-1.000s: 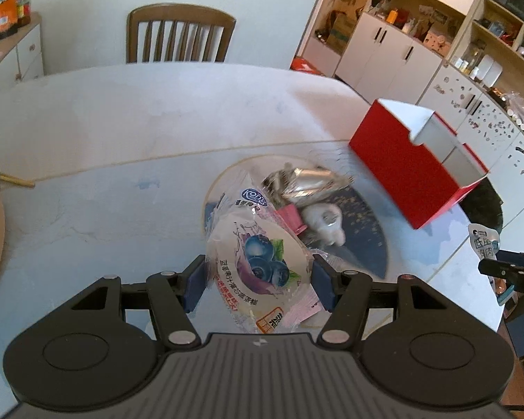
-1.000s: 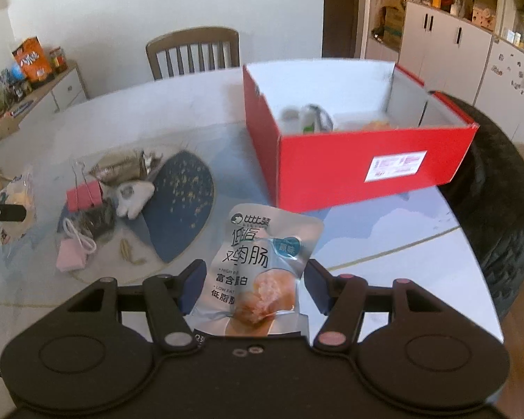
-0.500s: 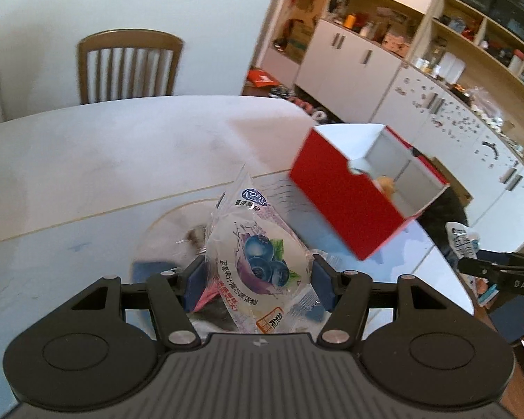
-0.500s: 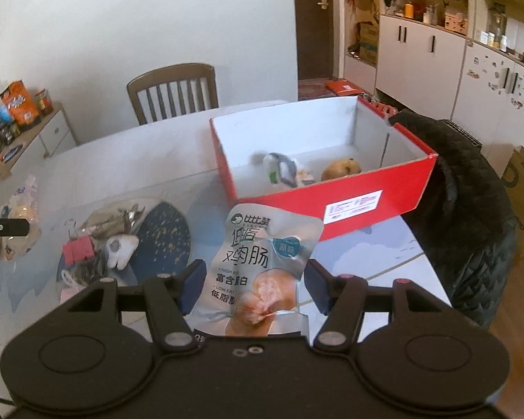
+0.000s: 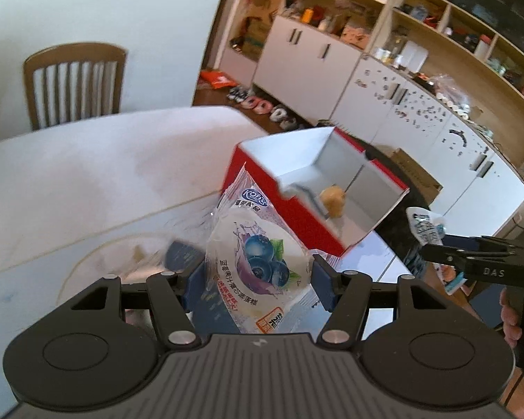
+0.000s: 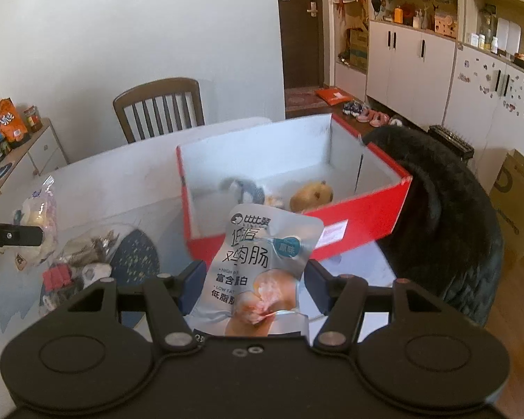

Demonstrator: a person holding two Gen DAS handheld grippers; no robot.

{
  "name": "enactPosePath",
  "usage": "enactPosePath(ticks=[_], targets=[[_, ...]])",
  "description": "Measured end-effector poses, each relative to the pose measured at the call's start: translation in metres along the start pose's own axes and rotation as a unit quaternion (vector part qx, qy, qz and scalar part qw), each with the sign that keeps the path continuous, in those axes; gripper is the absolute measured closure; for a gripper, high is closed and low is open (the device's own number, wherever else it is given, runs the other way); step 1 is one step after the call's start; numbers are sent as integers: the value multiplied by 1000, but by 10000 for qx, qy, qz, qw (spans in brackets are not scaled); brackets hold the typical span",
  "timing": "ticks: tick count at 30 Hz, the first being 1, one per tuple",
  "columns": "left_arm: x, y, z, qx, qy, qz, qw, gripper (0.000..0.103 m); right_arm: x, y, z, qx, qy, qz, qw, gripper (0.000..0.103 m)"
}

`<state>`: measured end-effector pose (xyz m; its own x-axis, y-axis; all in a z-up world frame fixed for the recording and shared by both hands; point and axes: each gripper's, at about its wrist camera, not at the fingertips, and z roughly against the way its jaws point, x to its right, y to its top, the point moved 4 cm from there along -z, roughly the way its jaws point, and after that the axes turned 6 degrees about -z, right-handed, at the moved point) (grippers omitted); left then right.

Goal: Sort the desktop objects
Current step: 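Carry the tissue pack and sausage pouch into the red box with both tools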

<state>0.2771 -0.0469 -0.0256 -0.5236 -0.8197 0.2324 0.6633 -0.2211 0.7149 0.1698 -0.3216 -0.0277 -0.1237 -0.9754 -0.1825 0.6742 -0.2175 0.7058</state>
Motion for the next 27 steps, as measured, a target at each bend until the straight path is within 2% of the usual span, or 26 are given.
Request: enactPosePath(ticks=[14,17,22,27], targets=[[79,56,-83,22,-123,-296,9995,42,54,59,-49,-89,271,343,9990,42],[93,69,-102,32,-65,-432,9990,42,62,71,-62,-136,335,458,9983,42],[106,79,-141,-182,24,-464,9988,42,74,89,-86,-177,384,584,9974,42],[120,86,-175,-308,221,-849,9957,42,89,109,-112,-195,325,524,9979,42]])
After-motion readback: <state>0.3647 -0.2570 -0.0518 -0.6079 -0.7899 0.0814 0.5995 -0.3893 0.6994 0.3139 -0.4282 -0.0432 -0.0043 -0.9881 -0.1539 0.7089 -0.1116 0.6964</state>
